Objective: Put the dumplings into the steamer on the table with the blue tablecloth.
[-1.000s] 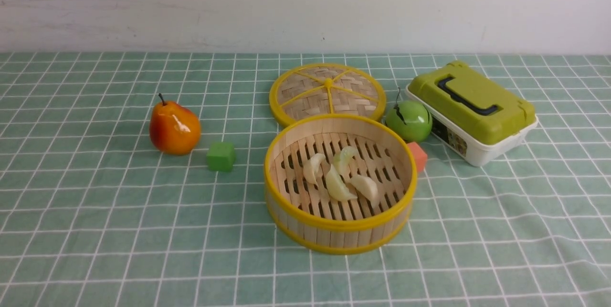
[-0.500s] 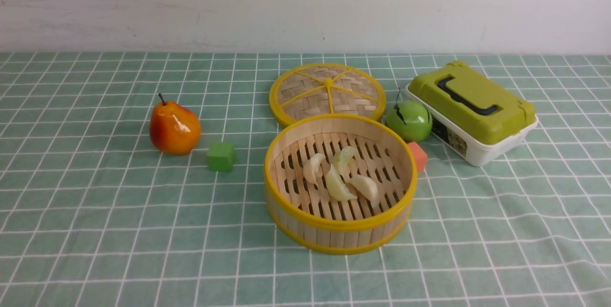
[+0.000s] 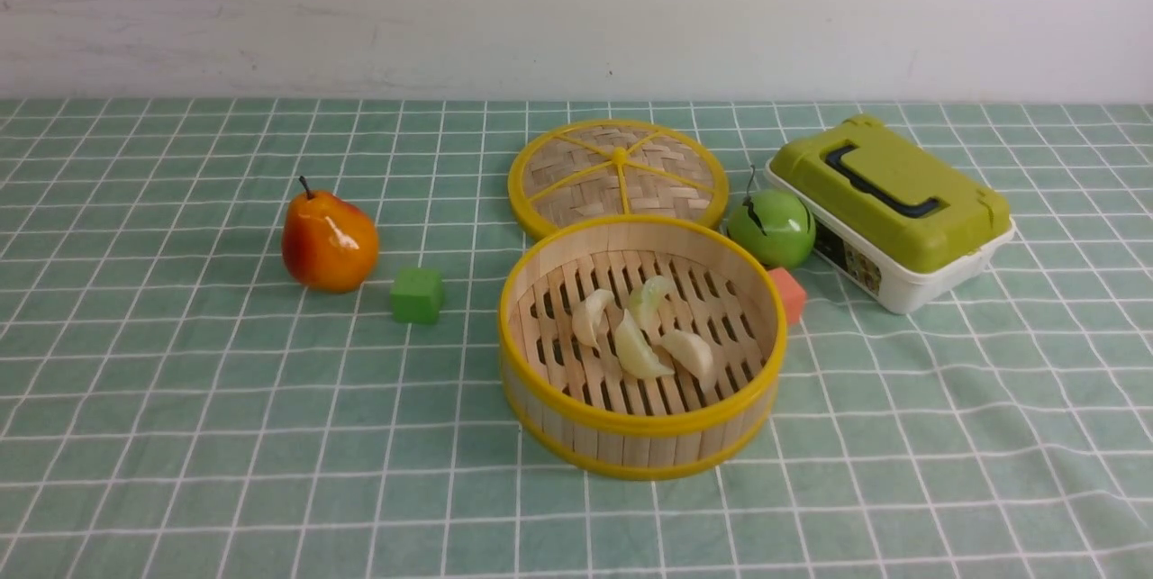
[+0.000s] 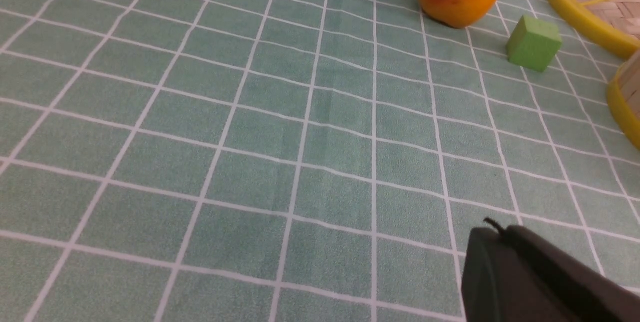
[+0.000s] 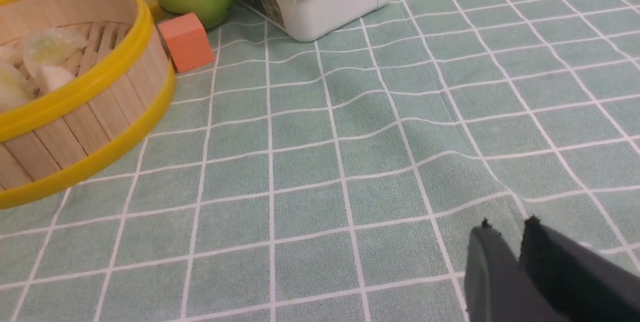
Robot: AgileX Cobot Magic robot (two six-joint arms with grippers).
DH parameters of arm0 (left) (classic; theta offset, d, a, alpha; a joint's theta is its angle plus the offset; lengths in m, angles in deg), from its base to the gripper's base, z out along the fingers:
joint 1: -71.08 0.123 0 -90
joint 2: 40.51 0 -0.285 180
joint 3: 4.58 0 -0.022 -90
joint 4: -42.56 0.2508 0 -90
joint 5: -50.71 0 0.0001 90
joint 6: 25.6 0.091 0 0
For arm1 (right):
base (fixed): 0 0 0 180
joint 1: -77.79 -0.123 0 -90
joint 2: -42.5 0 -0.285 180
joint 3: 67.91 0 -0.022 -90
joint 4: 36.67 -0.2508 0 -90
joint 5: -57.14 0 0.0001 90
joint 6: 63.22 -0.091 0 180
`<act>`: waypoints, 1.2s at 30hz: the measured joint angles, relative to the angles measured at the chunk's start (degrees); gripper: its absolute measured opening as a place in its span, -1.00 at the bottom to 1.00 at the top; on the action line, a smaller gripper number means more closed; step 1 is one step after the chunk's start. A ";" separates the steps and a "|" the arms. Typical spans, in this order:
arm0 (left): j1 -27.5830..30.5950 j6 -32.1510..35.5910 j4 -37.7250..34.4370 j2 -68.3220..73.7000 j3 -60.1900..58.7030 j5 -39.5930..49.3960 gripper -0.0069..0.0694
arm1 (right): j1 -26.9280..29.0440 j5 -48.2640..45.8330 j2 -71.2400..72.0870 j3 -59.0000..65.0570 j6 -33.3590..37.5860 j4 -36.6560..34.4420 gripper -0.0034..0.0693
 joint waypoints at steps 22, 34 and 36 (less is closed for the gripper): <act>0.00 0.00 -0.01 0.00 0.00 -0.05 -0.86 | 0.00 0.00 0.00 0.00 0.00 0.00 -0.56; 0.00 -0.05 -0.01 0.00 0.00 -0.05 -0.84 | 0.00 0.00 0.00 0.00 0.00 0.00 -0.54; 0.00 -0.05 -0.01 0.00 0.00 -0.05 -0.83 | 0.00 0.00 0.00 0.00 0.00 0.00 -0.54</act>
